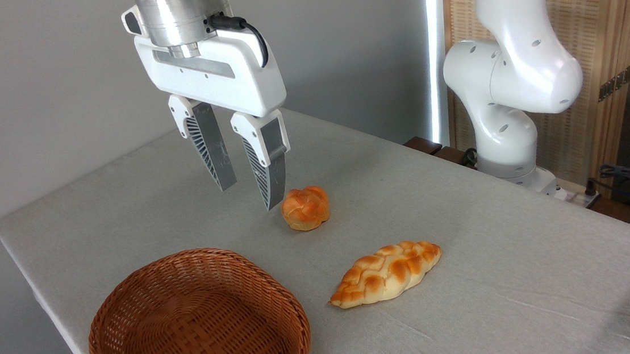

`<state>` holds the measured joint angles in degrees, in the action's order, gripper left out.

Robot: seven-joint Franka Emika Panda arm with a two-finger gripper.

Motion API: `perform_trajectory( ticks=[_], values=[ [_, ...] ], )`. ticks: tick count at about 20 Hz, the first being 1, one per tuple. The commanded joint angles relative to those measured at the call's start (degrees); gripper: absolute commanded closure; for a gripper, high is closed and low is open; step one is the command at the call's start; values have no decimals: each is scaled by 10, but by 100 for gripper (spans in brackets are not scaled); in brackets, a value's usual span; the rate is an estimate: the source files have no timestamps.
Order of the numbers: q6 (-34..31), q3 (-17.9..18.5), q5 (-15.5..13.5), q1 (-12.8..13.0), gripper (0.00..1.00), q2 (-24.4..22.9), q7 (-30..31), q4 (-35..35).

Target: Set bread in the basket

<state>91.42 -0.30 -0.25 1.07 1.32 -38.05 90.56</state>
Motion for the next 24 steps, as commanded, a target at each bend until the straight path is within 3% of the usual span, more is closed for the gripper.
perform_trajectory(
  ticks=[1, 13, 17, 21, 24],
  values=[
    [-1, -1, -7, -1, 0, -3, -18, 9],
    [15, -6, -10, -1, 0, -11, -18, 33],
    [74, -7, -10, 0, 0, -69, -18, 123],
    [112, -7, -12, 24, 0, -123, -18, 218],
    [171, -7, -52, 44, 0, -156, -13, 288]
  ],
)
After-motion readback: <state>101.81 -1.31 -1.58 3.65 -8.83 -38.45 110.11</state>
